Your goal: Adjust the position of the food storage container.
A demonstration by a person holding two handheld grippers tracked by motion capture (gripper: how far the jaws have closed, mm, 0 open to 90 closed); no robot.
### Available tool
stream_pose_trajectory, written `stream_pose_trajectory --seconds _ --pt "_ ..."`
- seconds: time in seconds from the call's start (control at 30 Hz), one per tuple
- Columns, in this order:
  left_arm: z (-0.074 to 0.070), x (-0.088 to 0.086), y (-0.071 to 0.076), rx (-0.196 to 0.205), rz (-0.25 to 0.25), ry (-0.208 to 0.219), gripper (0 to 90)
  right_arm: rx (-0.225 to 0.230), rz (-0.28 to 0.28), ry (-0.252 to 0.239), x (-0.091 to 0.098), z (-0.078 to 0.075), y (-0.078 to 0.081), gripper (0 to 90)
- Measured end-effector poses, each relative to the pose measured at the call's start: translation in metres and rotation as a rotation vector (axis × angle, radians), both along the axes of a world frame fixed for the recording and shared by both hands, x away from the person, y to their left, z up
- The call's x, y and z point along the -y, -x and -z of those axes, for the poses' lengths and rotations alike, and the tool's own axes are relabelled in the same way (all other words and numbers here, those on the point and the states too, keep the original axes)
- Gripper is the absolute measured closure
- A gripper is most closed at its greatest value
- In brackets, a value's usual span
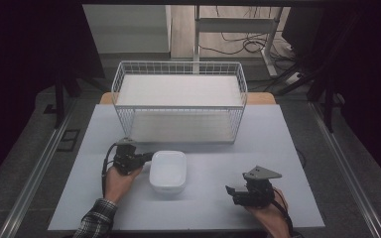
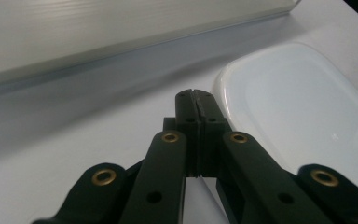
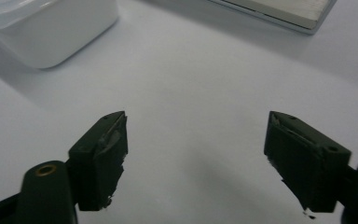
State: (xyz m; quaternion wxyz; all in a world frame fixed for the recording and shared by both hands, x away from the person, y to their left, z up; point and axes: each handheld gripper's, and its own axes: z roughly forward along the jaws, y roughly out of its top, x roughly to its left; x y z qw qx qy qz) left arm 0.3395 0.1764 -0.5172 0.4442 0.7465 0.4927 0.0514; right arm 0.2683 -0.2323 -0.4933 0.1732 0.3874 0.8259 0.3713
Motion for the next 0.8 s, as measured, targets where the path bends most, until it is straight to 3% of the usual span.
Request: stream_pose_trajectory --seconds 0.13,0.23,0.3,0.4,0.43,0.47,0.5,0.57,0.6,0.63,0.67,0.7,0.8 --pt "0.001 0.019 -0.007 0.005 0.052 0.024 89.8 0.005 -0.013 -0.002 -0.001 -0.001 -0.003 29.1" --pt "-0.001 0.020 -0.006 0.017 0.058 0.002 89.7 -0.008 -0.034 -0.013 -0.004 -0.001 -0.006 33.3" --pt "-0.006 0.015 0.000 0.031 0.033 -0.030 89.7 -0.014 -0.058 -0.021 -0.009 -0.003 -0.008 38.3" --pt "-0.012 0.001 0.026 0.052 0.019 -0.060 89.6 -0.028 -0.105 -0.026 -0.020 -0.006 -0.016 50.4" --pt "-0.012 0.001 0.026 0.052 0.019 -0.060 89.6 -0.028 -0.105 -0.026 -0.020 -0.006 -0.016 50.4" --pt "-0.010 -0.003 0.044 0.053 0.017 -0.074 89.6 -0.021 -0.128 -0.002 -0.030 -0.008 -0.024 63.5" --pt "-0.010 -0.003 0.044 0.053 0.017 -0.074 89.6 -0.021 -0.138 0.002 -0.033 -0.008 -0.028 67.7" --pt "-0.007 -0.007 0.069 0.052 0.021 -0.070 89.7 -0.021 -0.164 0.013 -0.043 -0.009 -0.040 78.7" --pt "-0.007 -0.007 0.069 0.052 0.021 -0.070 89.7 -0.022 -0.174 0.012 -0.048 -0.009 -0.046 82.4" --pt "-0.006 -0.005 0.085 0.052 0.029 -0.065 89.6 -0.024 -0.181 0.003 -0.053 -0.010 -0.052 86.3" --pt "-0.006 -0.005 0.085 0.052 0.029 -0.065 89.7 -0.024 -0.181 0.003 -0.053 -0.010 -0.052 86.3" --pt "-0.004 0.000 0.097 0.047 0.046 -0.054 89.7 -0.030 -0.197 -0.004 -0.065 -0.010 -0.067 88.8" --pt "0.000 0.009 0.106 0.031 0.079 -0.052 89.7 -0.025 -0.210 -0.005 -0.075 -0.010 -0.079 88.9"
